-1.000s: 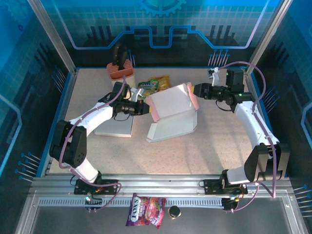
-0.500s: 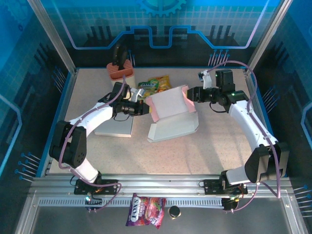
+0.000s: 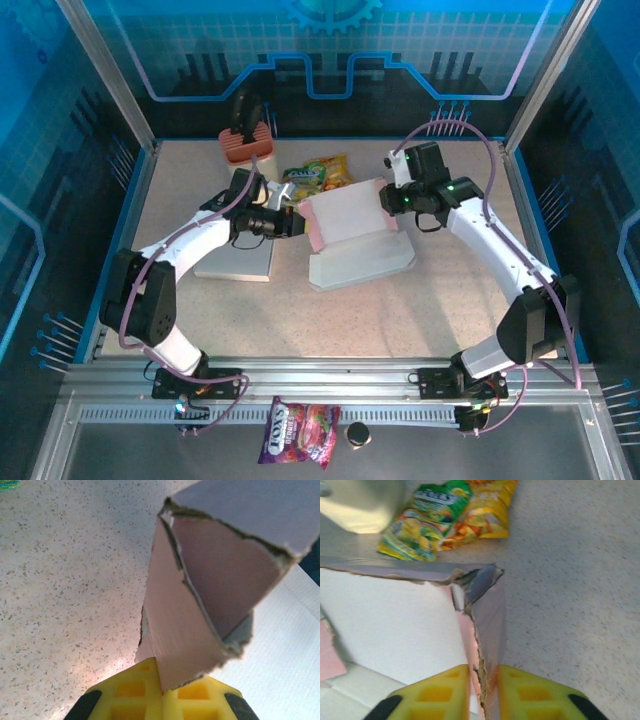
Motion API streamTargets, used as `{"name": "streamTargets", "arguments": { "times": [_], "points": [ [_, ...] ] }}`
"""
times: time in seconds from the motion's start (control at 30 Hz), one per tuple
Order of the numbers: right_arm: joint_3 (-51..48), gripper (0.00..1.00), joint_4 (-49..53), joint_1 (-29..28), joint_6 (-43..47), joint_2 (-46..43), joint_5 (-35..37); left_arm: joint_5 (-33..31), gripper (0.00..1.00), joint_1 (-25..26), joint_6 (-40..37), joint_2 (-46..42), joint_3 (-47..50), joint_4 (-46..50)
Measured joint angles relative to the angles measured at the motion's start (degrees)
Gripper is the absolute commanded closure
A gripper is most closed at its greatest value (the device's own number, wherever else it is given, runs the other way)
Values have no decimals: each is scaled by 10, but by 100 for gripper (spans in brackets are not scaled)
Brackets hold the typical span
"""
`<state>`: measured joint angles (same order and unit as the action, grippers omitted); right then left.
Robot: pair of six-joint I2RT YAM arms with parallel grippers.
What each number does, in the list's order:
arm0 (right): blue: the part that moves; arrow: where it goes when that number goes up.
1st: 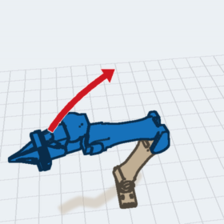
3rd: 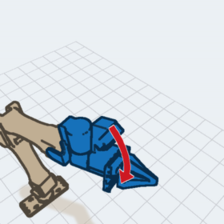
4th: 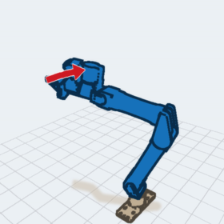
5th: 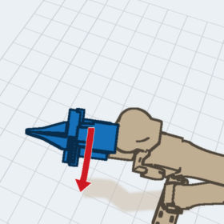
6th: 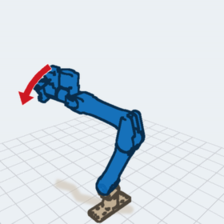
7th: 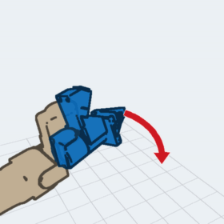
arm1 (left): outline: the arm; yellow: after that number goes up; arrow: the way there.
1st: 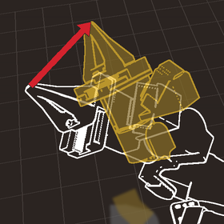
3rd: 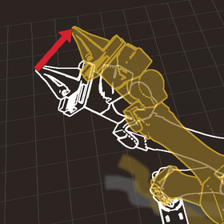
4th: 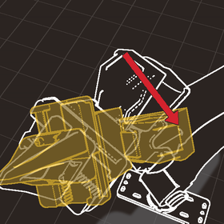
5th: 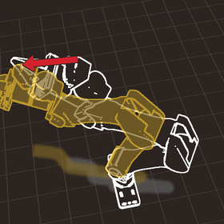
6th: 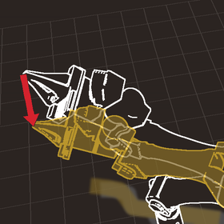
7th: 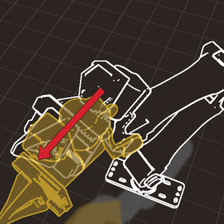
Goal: Fold the paper box
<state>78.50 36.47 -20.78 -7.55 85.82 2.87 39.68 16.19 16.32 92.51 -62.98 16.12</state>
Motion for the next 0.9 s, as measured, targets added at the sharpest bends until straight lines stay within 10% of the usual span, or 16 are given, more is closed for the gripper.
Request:
{"name": "streamTargets", "arguments": {
  "times": [0.47,0.9],
  "points": [
    [21,100,36,-63,-40,63,191,-103,100,45,5,18,-32,51],
    [-44,92,9,-68,-73,120,179,-252,100,103,33,90,-54,104]
  ]
}}
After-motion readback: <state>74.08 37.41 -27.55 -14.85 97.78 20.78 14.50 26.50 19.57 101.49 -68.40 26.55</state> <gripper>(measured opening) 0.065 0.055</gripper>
